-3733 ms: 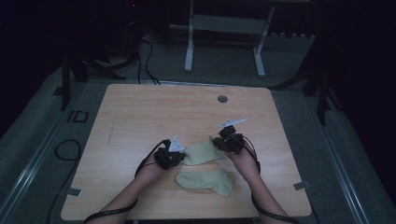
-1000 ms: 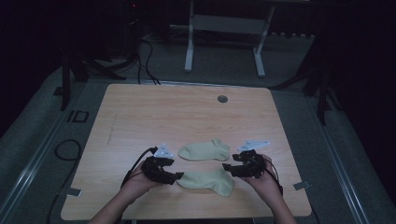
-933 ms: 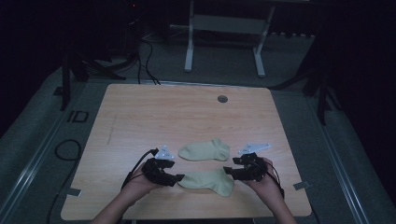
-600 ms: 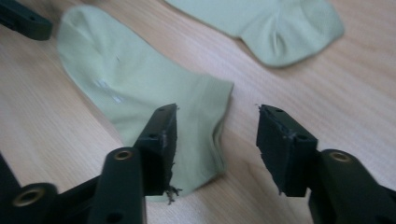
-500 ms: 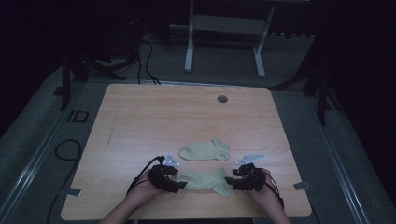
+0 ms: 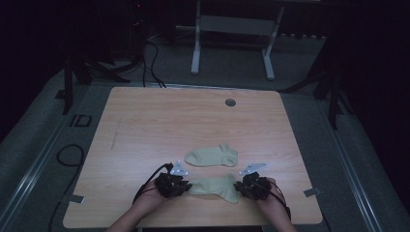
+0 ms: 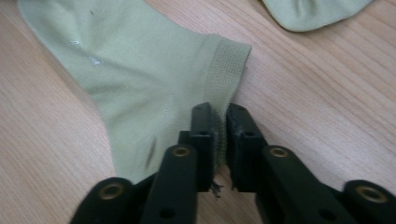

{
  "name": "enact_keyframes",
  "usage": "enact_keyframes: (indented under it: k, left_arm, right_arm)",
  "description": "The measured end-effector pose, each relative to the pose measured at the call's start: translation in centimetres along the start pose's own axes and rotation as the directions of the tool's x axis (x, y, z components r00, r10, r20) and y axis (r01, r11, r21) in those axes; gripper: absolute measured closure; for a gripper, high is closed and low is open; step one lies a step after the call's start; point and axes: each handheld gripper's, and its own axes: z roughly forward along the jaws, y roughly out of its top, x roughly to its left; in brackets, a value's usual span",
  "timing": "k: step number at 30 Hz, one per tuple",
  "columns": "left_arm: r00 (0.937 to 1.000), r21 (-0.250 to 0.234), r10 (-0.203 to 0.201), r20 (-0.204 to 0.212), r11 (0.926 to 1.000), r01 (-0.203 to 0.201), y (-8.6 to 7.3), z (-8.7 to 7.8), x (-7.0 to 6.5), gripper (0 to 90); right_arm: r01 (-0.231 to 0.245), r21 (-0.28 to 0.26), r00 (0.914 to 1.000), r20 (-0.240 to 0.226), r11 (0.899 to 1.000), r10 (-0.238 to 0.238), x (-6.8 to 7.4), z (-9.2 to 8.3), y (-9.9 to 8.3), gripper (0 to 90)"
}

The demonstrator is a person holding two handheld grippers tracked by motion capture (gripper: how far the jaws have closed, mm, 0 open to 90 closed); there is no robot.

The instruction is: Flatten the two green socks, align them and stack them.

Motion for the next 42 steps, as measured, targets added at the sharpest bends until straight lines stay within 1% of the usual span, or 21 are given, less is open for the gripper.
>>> enact_keyframes:
  k: [1, 4, 9, 11, 12, 13, 15, 16, 17, 19, 23, 25, 28, 30, 33, 38, 42]
  left_arm:
    - [0.9999, 0.0, 0.009, -0.007, 1.0, -0.009, 0.0, -0.1, -0.1, 85.8]
    - [0.9999, -0.007, 0.011, -0.005, 0.9999, -0.012, 0.1, -0.3, -0.2, 86.9]
    - [1.0, -0.023, 0.007, 0.004, 0.9997, -0.007, 0.2, -0.9, -0.3, 87.3]
    - [0.9999, -0.038, 0.003, 0.017, 0.9993, -0.002, 0.4, -1.5, -0.3, 87.3]
    - [0.9999, -0.038, 0.003, 0.017, 0.9993, -0.002, 0.4, -1.5, -0.3, 87.4]
    - [0.9999, -0.047, 0.005, 0.014, 0.9989, -0.005, 0.6, -1.9, -0.4, 87.3]
    - [0.9999, -0.054, 0.005, 0.013, 0.9986, -0.004, 0.7, -2.1, -0.4, 87.4]
    - [0.9999, -0.062, 0.011, 0.011, 0.998, -0.01, 0.9, -2.6, -0.5, 87.4]
    - [0.9999, -0.062, 0.011, 0.011, 0.998, -0.01, 0.9, -2.6, -0.5, 87.4]
    - [0.9999, -0.071, 0.016, 0.006, 0.9973, -0.016, 1.3, -3.2, -0.6, 87.4]
    - [0.9999, -0.074, 0.016, -0.002, 0.9971, -0.016, 1.8, -3.8, -0.4, 87.4]
    - [0.9996, -0.073, 0.024, -0.012, 0.997, -0.025, 2.1, -4.1, -0.2, 87.4]
    - [0.9997, -0.075, 0.02, -0.014, 0.9969, -0.021, 2.4, -4.4, 0.0, 87.4]
    - [0.9994, -0.077, 0.023, -0.027, 0.9967, -0.025, 3.0, -4.7, 0.2, 87.4]
    - [0.9992, -0.083, 0.019, -0.034, 0.9963, -0.022, 3.7, -5.0, 0.6, 87.4]
    - [0.9983, -0.088, 0.012, -0.056, 0.996, -0.017, 4.8, -5.2, 1.3, 87.4]
    - [0.9969, -0.089, 0.022, -0.076, 0.9957, -0.028, 5.6, -5.4, 1.8, 87.3]
  right_arm:
    - [0.003, 0.004, 1.0, 0.002, 1.0, -0.003, 0.1, 0.0, 0.1, 84.7]
    - [0.016, 0.001, 0.9998, 0.009, 1.0, -0.016, 0.3, -0.4, 0.3, 85.5]
    - [0.023, -0.025, 0.9997, 0.013, 0.999, -0.022, 0.6, -1.6, 0.6, 85.7]
    - [0.02, -0.036, 0.9998, 0.01, 0.999, -0.02, 0.7, -2.1, 0.8, 85.7]
    - [0.02, -0.036, 0.9998, 0.01, 0.999, -0.02, 0.7, -2.1, 0.8, 85.7]
    - [0.028, -0.047, 0.9996, 0.011, 0.998, -0.028, 0.8, -2.7, 1.0, 85.7]
    - [0.031, -0.061, 0.9995, 0.011, 0.998, -0.03, 0.9, -3.2, 1.2, 85.7]
    - [0.036, -0.066, 0.9993, 0.012, 0.997, -0.035, 1.0, -3.5, 1.4, 85.8]
    - [0.036, -0.066, 0.9993, 0.012, 0.997, -0.035, 1.0, -3.5, 1.4, 85.8]
    - [0.048, -0.082, 0.9988, 0.015, 0.995, -0.047, 1.1, -4.2, 1.8, 85.8]
    - [0.051, -0.104, 0.9985, 0.025, 0.993, -0.049, 1.0, -5.0, 2.4, 85.8]
    - [0.06, -0.11, 0.998, 0.028, 0.992, -0.057, 1.0, -5.2, 2.7, 85.8]
    - [0.062, -0.122, 0.9977, 0.035, 0.991, -0.058, 0.9, -5.5, 3.2, 85.8]
    - [0.062, -0.128, 0.9976, 0.039, 0.99, -0.058, 0.8, -5.6, 3.5, 85.8]
    - [0.063, -0.143, 0.9972, 0.048, 0.988, -0.057, 0.5, -5.9, 4.3, 85.8]
    - [0.063, -0.159, 0.9968, 0.058, 0.985, -0.054, -0.4, -6.3, 5.6, 85.8]
    - [0.049, -0.172, 0.9978, 0.051, 0.984, -0.041, -1.0, -6.4, 6.4, 85.8]
